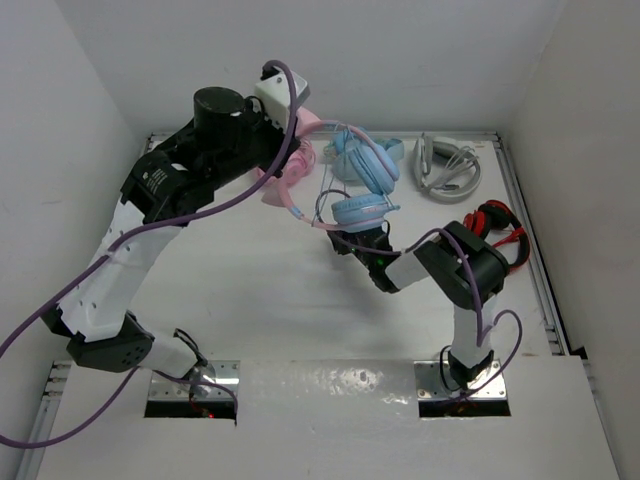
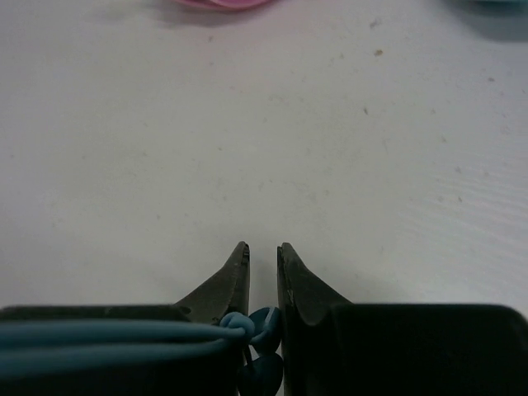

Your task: Wrap the headphones

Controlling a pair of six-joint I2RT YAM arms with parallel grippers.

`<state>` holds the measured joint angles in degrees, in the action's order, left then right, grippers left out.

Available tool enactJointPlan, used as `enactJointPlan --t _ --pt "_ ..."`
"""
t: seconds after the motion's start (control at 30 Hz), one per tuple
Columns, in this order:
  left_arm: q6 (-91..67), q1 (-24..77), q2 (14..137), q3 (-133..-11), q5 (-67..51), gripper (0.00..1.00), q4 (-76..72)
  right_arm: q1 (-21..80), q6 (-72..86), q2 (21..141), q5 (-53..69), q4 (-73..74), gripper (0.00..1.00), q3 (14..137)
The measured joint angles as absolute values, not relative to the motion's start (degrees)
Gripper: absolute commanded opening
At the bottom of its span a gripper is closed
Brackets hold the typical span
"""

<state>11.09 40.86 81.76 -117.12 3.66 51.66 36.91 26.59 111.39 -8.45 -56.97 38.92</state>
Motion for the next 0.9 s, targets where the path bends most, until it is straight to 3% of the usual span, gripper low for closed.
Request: enactJointPlan --t 0.27,0.43,0.63,0.9 --pt "6.76 34.44 82.24 -117.58 4.25 0.0 50.41 42.68 20.93 102.5 -10.98 -54.98 0.0 31.7" --pt "2.57 24.71 85.82 -119.13 3.38 0.0 48.66 52.27 16.45 101.58 -11.07 -48.9 0.0 36.12" --pt "2.22 22.57 89.71 -114.83 4.78 0.0 47.0 63.42 13.58 101.65 -9.87 -43.24 0.0 44.1" --pt "8.27 17.74 91.0 -105.06 12.38 0.0 44.8 67.37 13.02 98.89 -12.56 -36.6 0.0 44.1"
